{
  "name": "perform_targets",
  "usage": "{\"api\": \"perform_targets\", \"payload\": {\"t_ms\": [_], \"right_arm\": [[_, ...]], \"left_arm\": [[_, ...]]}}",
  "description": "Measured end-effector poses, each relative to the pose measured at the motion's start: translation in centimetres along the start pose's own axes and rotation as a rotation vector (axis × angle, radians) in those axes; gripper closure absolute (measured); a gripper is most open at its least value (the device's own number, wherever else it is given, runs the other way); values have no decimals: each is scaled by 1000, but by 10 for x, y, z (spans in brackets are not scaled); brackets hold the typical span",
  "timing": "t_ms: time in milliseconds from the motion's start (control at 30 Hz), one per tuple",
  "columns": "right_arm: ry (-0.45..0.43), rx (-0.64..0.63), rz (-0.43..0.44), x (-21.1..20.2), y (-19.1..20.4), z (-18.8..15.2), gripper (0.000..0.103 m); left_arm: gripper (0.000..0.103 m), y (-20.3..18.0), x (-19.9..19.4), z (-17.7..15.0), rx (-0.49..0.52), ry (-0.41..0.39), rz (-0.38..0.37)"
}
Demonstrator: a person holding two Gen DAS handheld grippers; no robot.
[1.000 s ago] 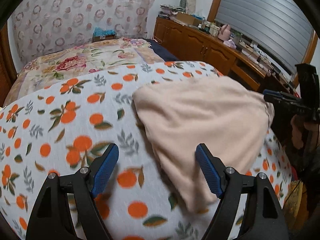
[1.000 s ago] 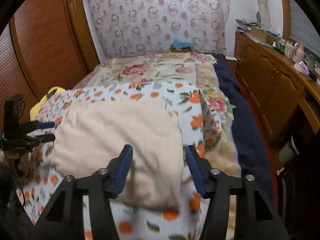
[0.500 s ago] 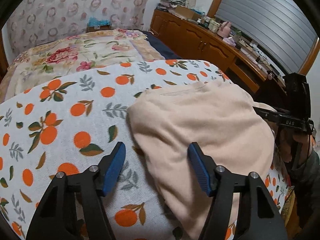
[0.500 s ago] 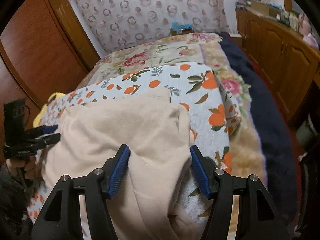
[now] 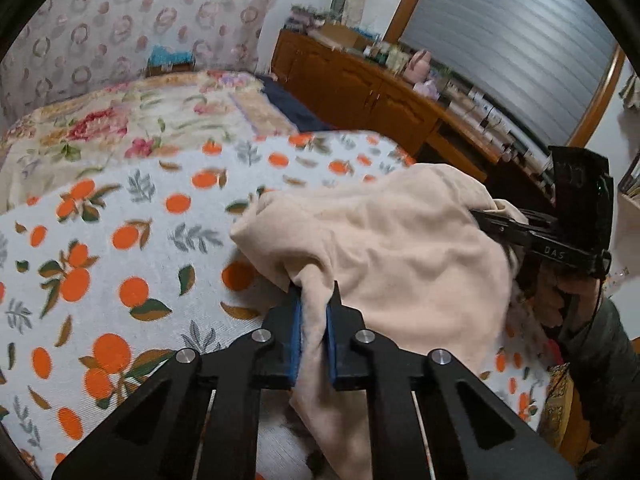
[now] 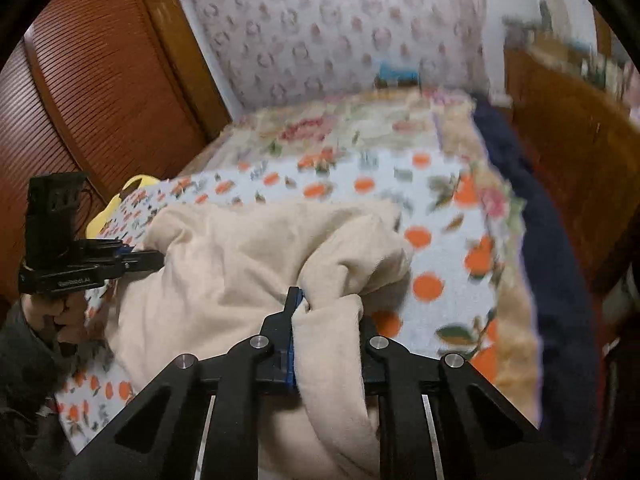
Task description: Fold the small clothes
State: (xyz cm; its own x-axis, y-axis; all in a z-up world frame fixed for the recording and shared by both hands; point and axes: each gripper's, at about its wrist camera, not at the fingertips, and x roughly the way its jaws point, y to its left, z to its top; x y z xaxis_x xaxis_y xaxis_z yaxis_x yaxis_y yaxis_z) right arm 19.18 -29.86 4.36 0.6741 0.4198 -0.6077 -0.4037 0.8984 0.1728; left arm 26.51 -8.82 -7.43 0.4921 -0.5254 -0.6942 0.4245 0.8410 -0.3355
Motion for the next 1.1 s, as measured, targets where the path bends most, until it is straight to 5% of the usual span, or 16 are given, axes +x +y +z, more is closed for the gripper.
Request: {"api": "perform_targets", "payload": {"t_ms": [500, 733, 1100], "right_arm": [[-163, -186, 30, -23, 72, 56, 88], [-178, -328, 126, 13, 134, 95, 88], [-151, -568, 341, 128, 247, 181, 88]], "left_arm": [[92, 12, -118, -1, -26, -246, 35], [92, 46, -185, -20, -86, -343, 157], [92, 110, -271, -74, -228, -441, 401]]}}
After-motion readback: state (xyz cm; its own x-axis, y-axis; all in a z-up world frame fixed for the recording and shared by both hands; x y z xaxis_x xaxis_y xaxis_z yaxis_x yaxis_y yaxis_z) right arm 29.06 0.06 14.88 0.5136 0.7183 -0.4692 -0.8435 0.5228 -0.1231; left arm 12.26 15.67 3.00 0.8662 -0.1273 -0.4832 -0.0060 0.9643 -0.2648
